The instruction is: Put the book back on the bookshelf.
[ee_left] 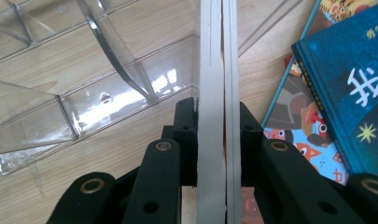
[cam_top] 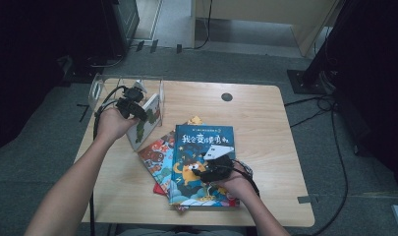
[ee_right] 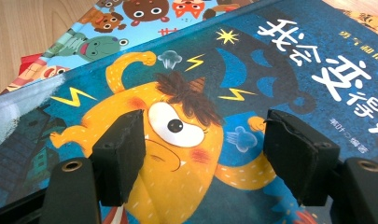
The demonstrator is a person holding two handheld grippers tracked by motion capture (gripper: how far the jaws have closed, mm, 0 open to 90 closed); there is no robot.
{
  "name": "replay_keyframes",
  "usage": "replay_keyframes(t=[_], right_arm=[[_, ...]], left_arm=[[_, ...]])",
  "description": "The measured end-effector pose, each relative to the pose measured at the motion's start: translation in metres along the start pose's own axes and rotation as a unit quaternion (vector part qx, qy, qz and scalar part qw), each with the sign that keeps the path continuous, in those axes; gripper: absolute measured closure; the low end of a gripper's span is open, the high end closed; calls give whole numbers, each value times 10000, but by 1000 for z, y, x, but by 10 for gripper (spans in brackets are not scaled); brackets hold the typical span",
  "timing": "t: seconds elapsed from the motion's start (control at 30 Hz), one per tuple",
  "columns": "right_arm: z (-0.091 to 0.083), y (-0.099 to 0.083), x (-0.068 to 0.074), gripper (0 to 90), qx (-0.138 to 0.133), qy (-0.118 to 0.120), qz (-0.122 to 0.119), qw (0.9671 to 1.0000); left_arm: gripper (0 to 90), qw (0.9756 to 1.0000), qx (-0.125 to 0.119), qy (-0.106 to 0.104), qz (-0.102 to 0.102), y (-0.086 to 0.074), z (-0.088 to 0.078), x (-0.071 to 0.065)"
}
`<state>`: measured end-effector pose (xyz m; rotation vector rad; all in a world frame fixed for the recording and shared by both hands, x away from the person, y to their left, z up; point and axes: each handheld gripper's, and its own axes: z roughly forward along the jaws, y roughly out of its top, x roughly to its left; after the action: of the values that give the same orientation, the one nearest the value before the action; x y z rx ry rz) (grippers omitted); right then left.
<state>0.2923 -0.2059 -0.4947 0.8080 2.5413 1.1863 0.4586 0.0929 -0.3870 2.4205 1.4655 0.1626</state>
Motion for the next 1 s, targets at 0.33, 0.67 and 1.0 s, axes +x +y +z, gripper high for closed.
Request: replay_keyframes(t=[0.33,0.67,1.0], right_arm=[[0,0,0,294,2,3,-5,10000],[0,0,0,294,0,0,-12,10000],[0,0,-1,293,2,11,-16,10000]], left_arm=[[771,9998,-48,24,-190,12,-4,1],[771,9987,-13,43,-502,23,-2,2],[772,9967,45,167,-793,37,0,-1]])
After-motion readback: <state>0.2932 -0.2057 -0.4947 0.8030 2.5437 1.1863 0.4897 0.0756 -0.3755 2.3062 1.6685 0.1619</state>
